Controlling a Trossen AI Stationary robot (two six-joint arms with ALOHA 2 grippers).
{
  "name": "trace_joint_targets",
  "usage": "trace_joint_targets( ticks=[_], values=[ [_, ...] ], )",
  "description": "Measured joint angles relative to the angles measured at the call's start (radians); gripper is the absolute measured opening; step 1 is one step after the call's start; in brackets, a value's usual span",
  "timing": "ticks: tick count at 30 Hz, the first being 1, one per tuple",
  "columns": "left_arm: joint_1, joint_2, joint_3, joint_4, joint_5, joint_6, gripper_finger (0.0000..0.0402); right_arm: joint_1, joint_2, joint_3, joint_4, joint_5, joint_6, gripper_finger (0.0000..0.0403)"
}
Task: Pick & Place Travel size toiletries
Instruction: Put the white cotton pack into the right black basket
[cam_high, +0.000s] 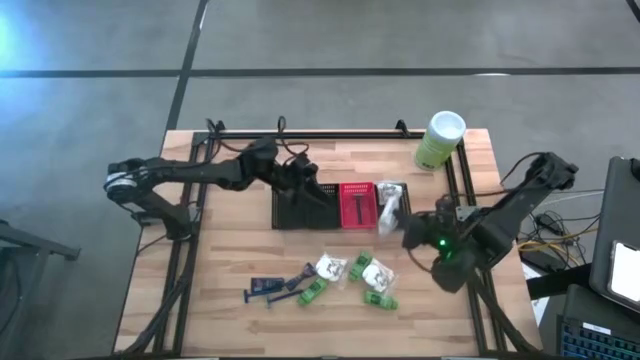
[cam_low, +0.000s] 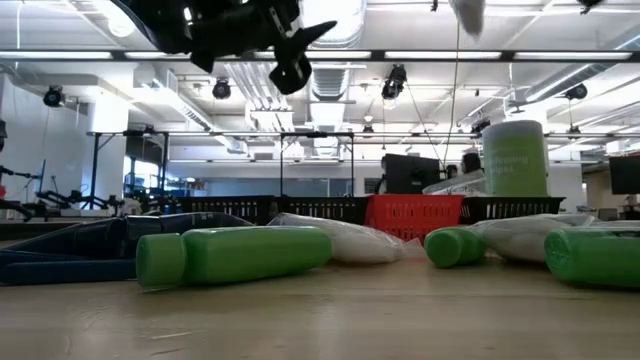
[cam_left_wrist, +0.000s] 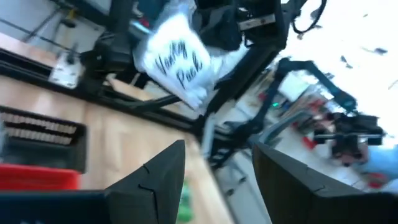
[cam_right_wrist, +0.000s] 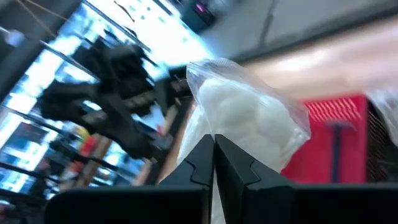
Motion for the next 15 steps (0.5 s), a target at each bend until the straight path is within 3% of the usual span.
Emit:
trace_joint_targets(
  ticks=[4,7,12,15],
  values=[
    [0.000,0.001,0.019,0.095,0.031,-0.106,0.0190,-0.030,-0.060,0.002,0.220,0.060,-0.270,0.0008],
    [0.000,0.001,0.051,0.178,0.036,-0.184,0.0190,-0.068,-0.092,0.002,0.467,0.054,-0.566,0.0008],
    [0.004,0.001,0.162,0.203,0.046,-0.260,0.0190,-0.147,-0.104,0.003,1.005,-0.090,-1.179,0.0008],
    [0.004,0.011,0.242,0.194,0.061,-0.295,0.0190,-0.182,-0.102,0.004,1.263,-0.203,-1.447,0.0008]
  ],
)
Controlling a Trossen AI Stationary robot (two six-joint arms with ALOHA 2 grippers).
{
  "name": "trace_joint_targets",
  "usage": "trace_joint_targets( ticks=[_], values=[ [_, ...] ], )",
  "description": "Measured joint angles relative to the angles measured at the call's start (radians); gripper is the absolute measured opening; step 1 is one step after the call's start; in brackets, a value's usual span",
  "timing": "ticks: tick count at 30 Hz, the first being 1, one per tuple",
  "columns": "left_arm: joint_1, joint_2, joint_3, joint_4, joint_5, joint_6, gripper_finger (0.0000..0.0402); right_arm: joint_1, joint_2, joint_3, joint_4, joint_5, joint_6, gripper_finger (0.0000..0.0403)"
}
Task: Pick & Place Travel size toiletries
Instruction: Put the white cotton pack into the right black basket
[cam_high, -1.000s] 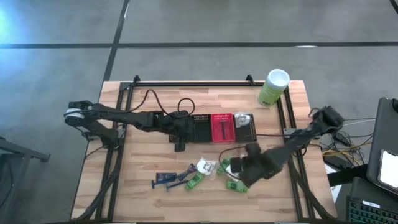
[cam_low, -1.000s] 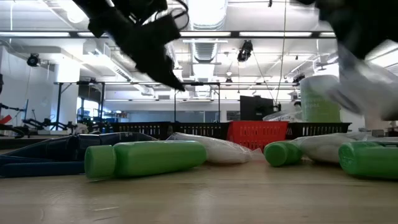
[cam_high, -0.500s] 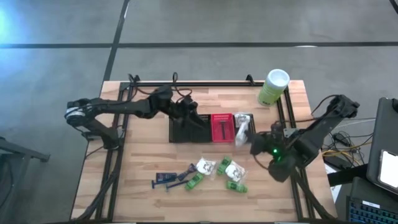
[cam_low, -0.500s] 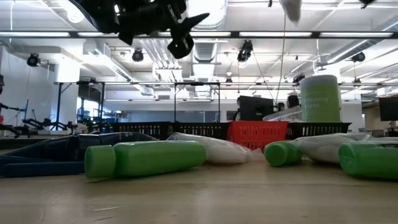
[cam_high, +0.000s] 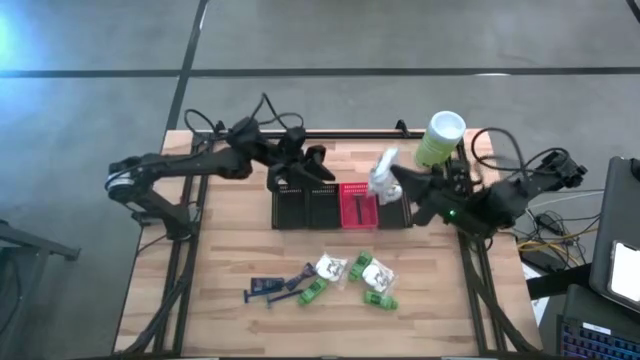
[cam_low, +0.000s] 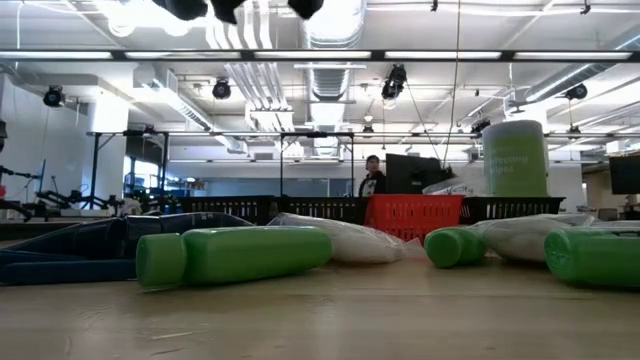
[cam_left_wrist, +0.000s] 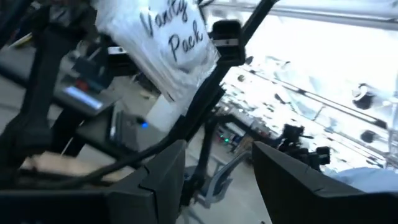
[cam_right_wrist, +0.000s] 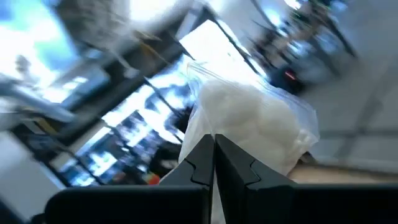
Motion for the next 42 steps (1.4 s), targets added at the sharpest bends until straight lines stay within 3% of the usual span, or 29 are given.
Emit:
trace_joint_targets(
  ticks=[3,12,20,28,42],
  values=[
    [0.001,0.026,0.086,-0.001,0.024,-0.033,0.0190,-0.023,-0.001,0.000,0.083,-0.099,-0.101,0.0008],
    [0.007,0.184,0.370,-0.002,0.114,-0.135,0.0190,-0.058,0.021,0.000,0.136,-0.351,-0.136,0.0008],
    [0.009,0.344,0.513,0.041,0.169,-0.257,0.0190,-0.057,0.024,0.000,0.157,-0.538,-0.166,0.0008],
    [-0.007,0.407,0.576,0.298,0.202,-0.405,0.0190,-0.057,0.026,0.000,0.154,-0.546,-0.181,0.0008],
    [-0.016,0.415,0.584,0.163,0.155,-0.305,0.0190,-0.060,0.021,0.000,0.144,-0.546,-0.190,0.0008]
  ],
)
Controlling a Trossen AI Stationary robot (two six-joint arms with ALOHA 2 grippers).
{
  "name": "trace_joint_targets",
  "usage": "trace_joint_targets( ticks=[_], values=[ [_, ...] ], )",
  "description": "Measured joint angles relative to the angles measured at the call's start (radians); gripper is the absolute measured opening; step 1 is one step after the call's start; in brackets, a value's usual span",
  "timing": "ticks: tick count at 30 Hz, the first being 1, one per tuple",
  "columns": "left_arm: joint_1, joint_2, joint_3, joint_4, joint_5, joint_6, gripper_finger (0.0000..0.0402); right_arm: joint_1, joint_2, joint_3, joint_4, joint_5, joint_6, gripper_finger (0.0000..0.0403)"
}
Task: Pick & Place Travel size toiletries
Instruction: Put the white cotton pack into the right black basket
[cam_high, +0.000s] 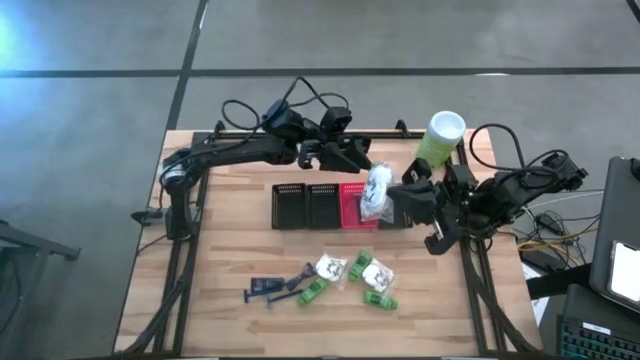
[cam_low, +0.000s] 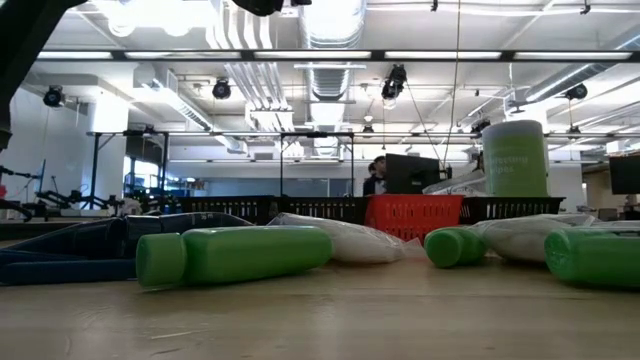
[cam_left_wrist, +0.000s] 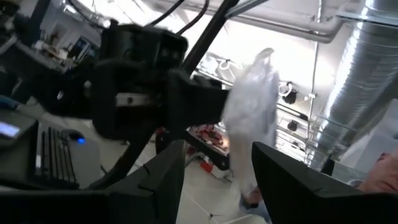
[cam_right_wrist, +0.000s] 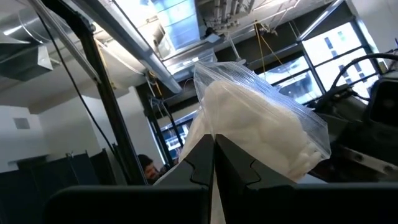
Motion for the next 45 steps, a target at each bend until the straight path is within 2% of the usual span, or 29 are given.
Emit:
trace_joint_targets(
  ticks=[15,28,40,45],
  values=[
    [-0.034,0.000,0.017,-0.016,-0.061,0.051,0.0190,-0.004,0.000,0.000,-0.003,0.003,0.006,0.0008],
    [-0.080,0.000,0.019,-0.024,-0.046,0.087,0.0190,-0.021,0.000,-0.001,-0.039,0.011,0.039,0.0008],
    [-0.080,-0.001,0.019,-0.014,-0.002,0.090,0.0189,-0.020,-0.004,-0.001,-0.124,0.115,0.082,0.0008],
    [-0.080,-0.001,0.019,-0.013,0.001,0.104,0.0162,-0.020,-0.011,-0.001,-0.182,0.164,0.117,0.0008]
  ],
)
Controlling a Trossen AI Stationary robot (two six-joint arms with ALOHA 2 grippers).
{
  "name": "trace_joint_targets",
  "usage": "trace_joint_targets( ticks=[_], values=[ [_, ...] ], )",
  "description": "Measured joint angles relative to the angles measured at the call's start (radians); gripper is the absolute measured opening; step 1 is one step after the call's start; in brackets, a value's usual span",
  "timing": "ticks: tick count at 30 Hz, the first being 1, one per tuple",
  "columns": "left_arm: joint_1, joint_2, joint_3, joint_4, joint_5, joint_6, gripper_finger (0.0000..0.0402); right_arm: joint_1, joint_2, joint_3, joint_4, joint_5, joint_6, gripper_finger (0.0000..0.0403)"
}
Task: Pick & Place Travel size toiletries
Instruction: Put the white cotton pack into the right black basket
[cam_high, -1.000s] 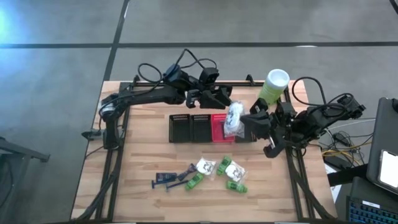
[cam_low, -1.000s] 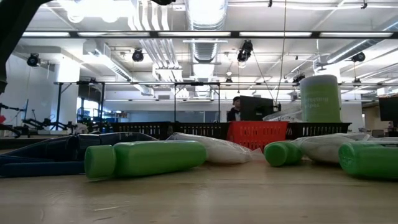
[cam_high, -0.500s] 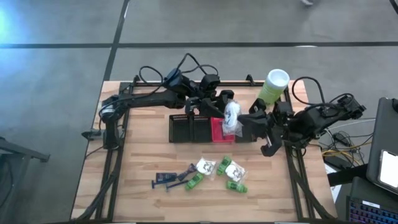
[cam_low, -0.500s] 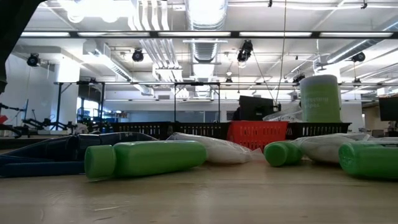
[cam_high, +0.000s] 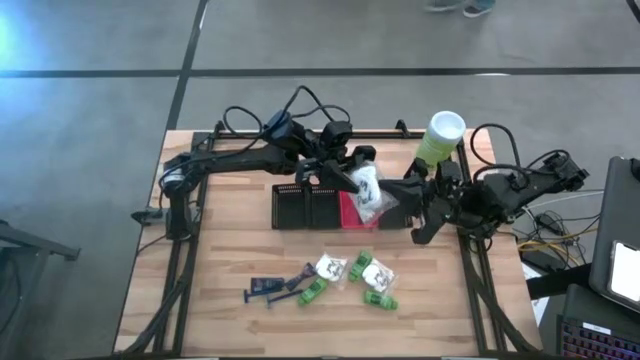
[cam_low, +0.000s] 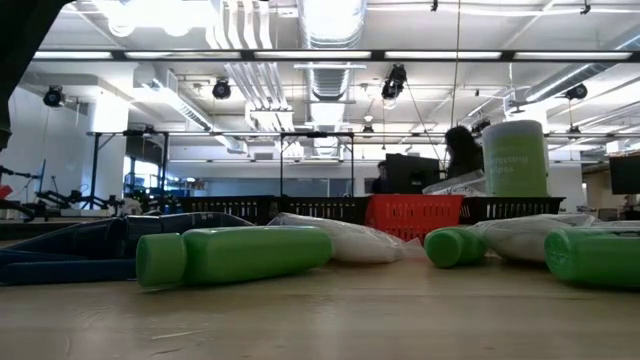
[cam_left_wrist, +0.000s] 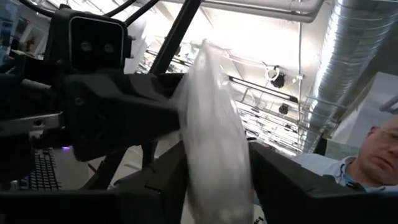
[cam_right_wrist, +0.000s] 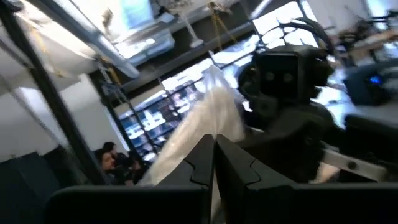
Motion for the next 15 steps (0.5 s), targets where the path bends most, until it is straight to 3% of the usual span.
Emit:
trace_joint_targets(
  ticks=[9,15],
  values=[
    [0.003,0.000,-0.004,-0.028,0.033,0.080,0.0046,0.000,-0.001,0.000,-0.064,0.042,0.066,0.0009],
    [0.018,-0.001,-0.010,-0.163,0.114,0.150,0.0035,0.028,-0.031,0.000,-0.236,0.050,0.239,0.0019]
  ],
)
